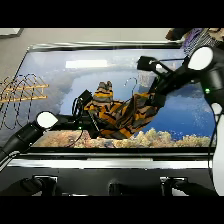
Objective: Fold the clothes and pants, and hang the long-sleeved shirts on hangers.
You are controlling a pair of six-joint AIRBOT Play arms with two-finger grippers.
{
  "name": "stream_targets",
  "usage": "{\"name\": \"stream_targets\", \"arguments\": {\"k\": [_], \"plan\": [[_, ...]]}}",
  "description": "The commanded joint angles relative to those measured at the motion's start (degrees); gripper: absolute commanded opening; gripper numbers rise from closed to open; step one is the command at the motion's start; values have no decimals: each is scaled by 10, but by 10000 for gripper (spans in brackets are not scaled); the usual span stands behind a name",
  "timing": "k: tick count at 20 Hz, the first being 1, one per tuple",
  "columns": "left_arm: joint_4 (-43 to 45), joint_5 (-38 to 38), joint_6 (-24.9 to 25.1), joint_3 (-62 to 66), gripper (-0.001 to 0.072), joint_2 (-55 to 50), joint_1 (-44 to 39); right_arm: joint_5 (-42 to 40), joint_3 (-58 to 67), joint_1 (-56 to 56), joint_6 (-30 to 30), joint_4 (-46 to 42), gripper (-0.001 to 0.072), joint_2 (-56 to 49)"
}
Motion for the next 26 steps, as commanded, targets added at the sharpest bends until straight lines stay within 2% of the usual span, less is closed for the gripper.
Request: {"name": "stream_targets", "arguments": {"k": [1,5,10,14,17,26], "plan": [[0,0,0,0,17,0,0,-31,0,7,-63,11,541,-33],[0,0,0,0,17,0,0,-73,0,7,-84,12,541,-36],[0,0,0,0,17,0,0,-62,1,5,-79,9,540,-8],[0,0,0,0,17,0,0,-29,1,5,-79,-27,541,24],[0,-4,0,0,17,0,0,-39,0,5,-80,-40,541,24],[0,-7,0,0,17,0,0,-13,-5,6,-84,40,531,-59]]}}
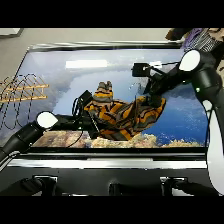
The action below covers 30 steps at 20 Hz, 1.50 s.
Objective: Fold the clothes and pants, and hang the long-sleeved shirts on hangers.
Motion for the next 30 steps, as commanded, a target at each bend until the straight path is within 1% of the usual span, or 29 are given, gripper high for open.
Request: {"name": "stream_targets", "arguments": {"k": [1,2,4,5,6,8,9,10,11,12,13,14,16,18,19,20,21,23,24,25,26,30], "plan": [[0,0,0,0,17,0,0,8,-1,0,-4,35,515,-36],[0,0,0,0,17,0,0,9,-1,0,-3,42,470,-43],[0,0,0,0,17,0,0,20,-1,0,-4,44,275,-48],[0,0,0,0,17,0,0,26,0,0,-4,43,125,-46],[0,0,0,0,17,0,0,33,0,0,-3,43,27,-42],[0,0,-2,0,23,0,0,39,0,0,2,40,27,-28],[0,1,-2,0,64,0,1,39,0,0,10,35,26,-18],[1,3,-9,0,168,0,1,39,0,0,22,25,26,-7],[1,8,-34,0,265,0,5,39,0,0,36,9,25,6],[1,17,-72,0,389,0,11,39,-1,0,53,-5,25,20],[1,22,-111,0,529,0,21,39,0,0,67,-16,25,32],[1,22,-165,0,617,2,38,38,-1,0,80,-23,25,46],[1,16,-264,0,619,5,83,39,0,0,96,-30,25,68],[1,4,-327,0,619,6,124,39,0,0,130,-31,25,81],[1,0,-339,-1,619,5,135,39,0,0,155,-31,25,84],[0,0,-340,-4,617,5,139,41,-1,0,179,-31,25,85],[0,0,-342,-8,612,4,137,41,-1,0,197,-31,25,85],[0,1,-365,-14,592,-6,118,41,-1,0,224,-31,25,85],[0,2,-371,-18,555,-16,101,40,-1,0,237,-31,25,85],[0,7,-374,-21,429,-26,81,38,0,0,248,-31,25,85],[-3,19,-379,-23,384,-38,57,38,-1,0,261,-31,25,85],[-44,120,-378,-23,394,-88,-32,38,-1,0,275,-31,26,85]]}}
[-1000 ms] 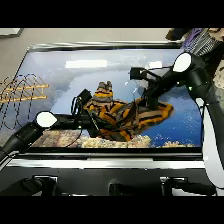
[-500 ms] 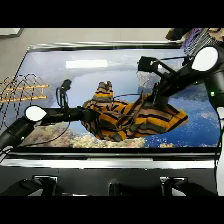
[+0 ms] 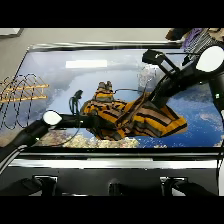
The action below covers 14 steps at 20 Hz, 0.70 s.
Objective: Fold the clothes and pants, and hang the long-sleeved shirts on hangers.
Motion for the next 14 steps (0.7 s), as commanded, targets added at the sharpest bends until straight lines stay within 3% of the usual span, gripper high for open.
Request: {"name": "stream_targets", "arguments": {"k": [1,4,14], "plan": [[-47,82,-10,-2,394,-43,-63,0,0,1,30,0,26,1],[-90,102,-10,-2,396,-73,-79,0,0,1,43,0,26,1],[-120,160,-10,1,393,-86,-86,15,0,1,63,1,26,1]]}}
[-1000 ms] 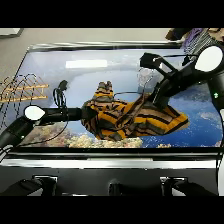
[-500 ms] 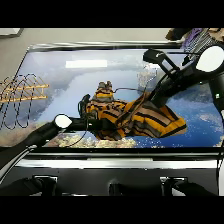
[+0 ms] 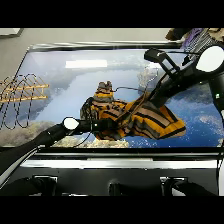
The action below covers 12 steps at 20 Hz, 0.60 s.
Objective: Fold the clothes and pants, and hang the long-sleeved shirts on hangers.
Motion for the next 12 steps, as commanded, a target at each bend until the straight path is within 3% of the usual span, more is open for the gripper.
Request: {"name": "stream_targets", "arguments": {"k": [1,5,6,7,8,12], "plan": [[-32,30,0,1,382,-9,-5,8,0,1,9,1,26,0],[-76,25,0,1,359,-28,-27,9,0,1,23,2,26,0],[-76,24,0,1,238,-28,-31,8,0,1,23,2,26,0],[-76,22,0,1,63,-28,-30,8,0,1,23,2,26,0],[-76,23,0,1,19,-26,-29,9,0,1,26,2,26,0],[-58,-12,2,18,15,-20,8,24,0,3,63,2,25,2]]}}
